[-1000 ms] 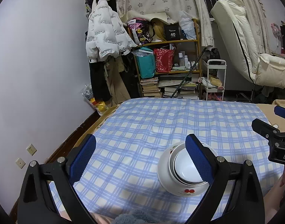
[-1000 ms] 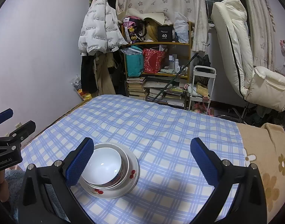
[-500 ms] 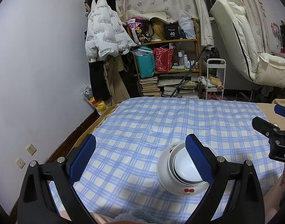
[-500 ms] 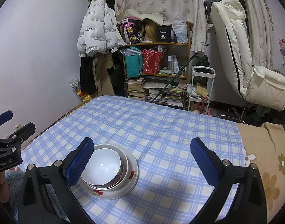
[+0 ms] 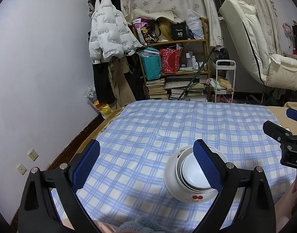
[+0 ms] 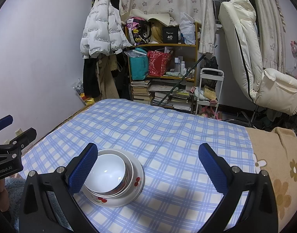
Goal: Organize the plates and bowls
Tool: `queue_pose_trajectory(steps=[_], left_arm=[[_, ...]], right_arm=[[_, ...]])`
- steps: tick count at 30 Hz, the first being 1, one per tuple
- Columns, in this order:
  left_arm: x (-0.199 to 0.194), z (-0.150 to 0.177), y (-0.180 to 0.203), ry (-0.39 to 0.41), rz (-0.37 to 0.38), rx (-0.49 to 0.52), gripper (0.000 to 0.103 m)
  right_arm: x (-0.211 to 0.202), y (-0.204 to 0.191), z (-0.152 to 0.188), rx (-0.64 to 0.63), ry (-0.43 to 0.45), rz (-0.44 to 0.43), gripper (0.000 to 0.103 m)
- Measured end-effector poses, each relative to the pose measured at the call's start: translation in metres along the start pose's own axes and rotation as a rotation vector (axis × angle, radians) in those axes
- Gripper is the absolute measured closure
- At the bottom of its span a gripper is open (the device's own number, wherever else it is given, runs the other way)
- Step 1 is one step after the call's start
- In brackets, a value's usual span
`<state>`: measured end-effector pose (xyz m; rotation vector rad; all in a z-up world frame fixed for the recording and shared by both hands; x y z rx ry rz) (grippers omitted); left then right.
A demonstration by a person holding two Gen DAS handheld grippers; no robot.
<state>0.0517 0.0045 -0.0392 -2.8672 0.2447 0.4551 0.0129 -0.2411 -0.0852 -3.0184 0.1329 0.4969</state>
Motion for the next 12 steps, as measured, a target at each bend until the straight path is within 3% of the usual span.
queue_pose_trajectory(steps=[12], left_arm=[[-0.0006, -0.0002, 0.0001, 0.000, -0.003, -0.003, 0.007]], right_arm=[[0.0000, 0.0025, -0.0002, 0.001, 0.004, -0.002, 0.000]])
Point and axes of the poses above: each gripper's, at about its wrist camera, not at the fingertips, and x roughly the way its jaws point, y to its right, z to its underside, the point moved 6 cm from there along x, roughly the way its jaws point, and after that the axes turned 11 degrees about y, right-handed, at the moved point
